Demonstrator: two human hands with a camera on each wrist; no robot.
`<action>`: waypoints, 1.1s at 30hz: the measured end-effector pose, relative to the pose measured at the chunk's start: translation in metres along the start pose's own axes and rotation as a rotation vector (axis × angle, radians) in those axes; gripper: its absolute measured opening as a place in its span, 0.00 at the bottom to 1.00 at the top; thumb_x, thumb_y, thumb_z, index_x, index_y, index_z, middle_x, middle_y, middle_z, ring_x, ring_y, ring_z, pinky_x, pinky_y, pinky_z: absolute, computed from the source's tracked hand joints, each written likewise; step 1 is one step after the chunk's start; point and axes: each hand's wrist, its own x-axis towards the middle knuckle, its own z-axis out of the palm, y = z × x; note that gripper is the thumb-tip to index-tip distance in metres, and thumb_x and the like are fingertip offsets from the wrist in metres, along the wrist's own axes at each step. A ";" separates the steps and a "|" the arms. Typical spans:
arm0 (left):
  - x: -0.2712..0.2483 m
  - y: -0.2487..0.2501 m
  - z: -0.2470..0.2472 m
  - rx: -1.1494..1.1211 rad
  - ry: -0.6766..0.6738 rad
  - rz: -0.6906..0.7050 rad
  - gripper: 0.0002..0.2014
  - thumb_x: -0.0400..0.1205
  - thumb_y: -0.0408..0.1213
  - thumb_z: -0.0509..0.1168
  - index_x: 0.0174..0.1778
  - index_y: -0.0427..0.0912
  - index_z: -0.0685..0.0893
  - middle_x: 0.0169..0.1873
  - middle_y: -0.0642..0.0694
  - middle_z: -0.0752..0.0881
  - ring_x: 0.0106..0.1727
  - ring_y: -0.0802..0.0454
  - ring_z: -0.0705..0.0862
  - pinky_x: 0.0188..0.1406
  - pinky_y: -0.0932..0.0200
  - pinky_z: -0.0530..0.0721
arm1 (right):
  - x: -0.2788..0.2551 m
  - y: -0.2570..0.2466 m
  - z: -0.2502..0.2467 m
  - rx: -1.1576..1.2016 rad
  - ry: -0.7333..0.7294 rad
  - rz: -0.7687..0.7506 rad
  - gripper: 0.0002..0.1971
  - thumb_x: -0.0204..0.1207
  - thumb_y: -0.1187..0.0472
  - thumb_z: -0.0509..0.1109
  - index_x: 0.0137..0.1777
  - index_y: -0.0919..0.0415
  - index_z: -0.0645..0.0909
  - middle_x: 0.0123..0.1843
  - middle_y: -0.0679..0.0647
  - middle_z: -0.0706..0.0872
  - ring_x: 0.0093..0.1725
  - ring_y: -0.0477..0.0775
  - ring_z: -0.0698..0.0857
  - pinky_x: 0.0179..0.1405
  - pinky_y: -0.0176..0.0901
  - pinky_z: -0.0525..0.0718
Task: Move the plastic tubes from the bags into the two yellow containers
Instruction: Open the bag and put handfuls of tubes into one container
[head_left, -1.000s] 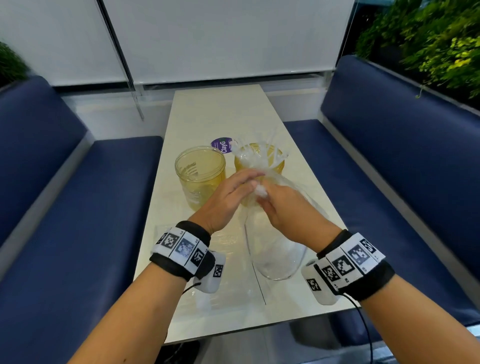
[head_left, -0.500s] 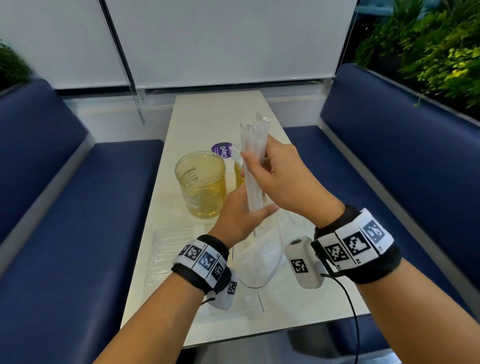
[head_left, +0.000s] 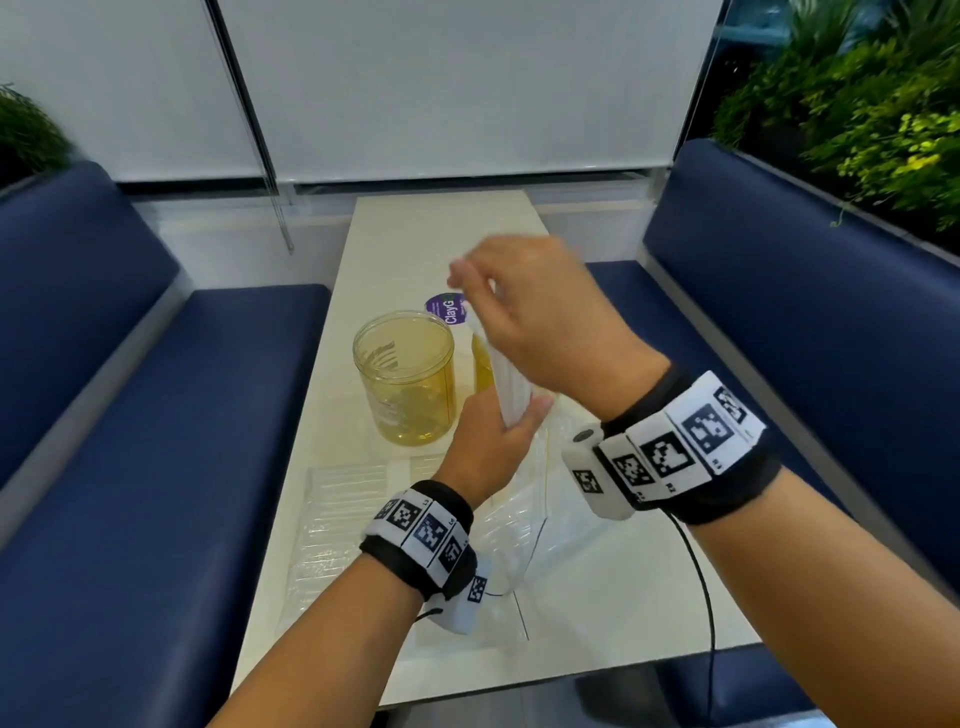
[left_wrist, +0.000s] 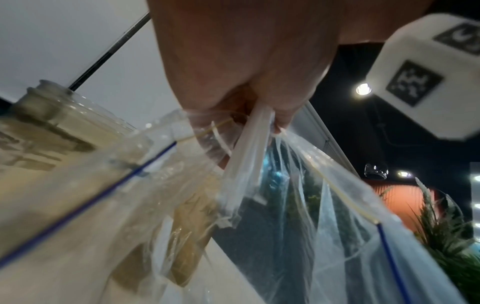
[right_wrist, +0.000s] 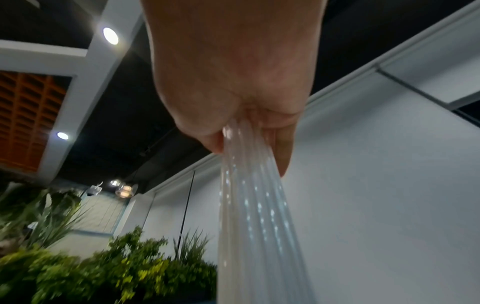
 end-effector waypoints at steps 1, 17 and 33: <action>0.002 -0.001 0.000 -0.030 0.006 0.004 0.13 0.87 0.43 0.67 0.40 0.39 0.81 0.29 0.41 0.82 0.29 0.45 0.79 0.26 0.53 0.77 | -0.003 0.001 0.007 -0.007 -0.051 0.022 0.29 0.87 0.44 0.48 0.47 0.61 0.87 0.42 0.53 0.88 0.42 0.53 0.85 0.47 0.55 0.84; 0.001 -0.005 -0.014 -0.063 -0.006 0.062 0.09 0.87 0.36 0.68 0.40 0.46 0.82 0.29 0.59 0.83 0.32 0.65 0.79 0.34 0.69 0.75 | -0.018 0.020 0.041 0.178 -0.016 0.255 0.21 0.78 0.52 0.71 0.28 0.67 0.78 0.20 0.54 0.74 0.22 0.55 0.81 0.20 0.48 0.79; -0.018 -0.031 -0.038 0.071 -0.043 -0.019 0.20 0.86 0.59 0.57 0.52 0.48 0.86 0.51 0.52 0.87 0.54 0.51 0.88 0.56 0.45 0.88 | 0.080 0.123 0.040 0.047 0.223 0.371 0.24 0.79 0.46 0.65 0.27 0.62 0.74 0.24 0.56 0.77 0.28 0.59 0.81 0.27 0.48 0.71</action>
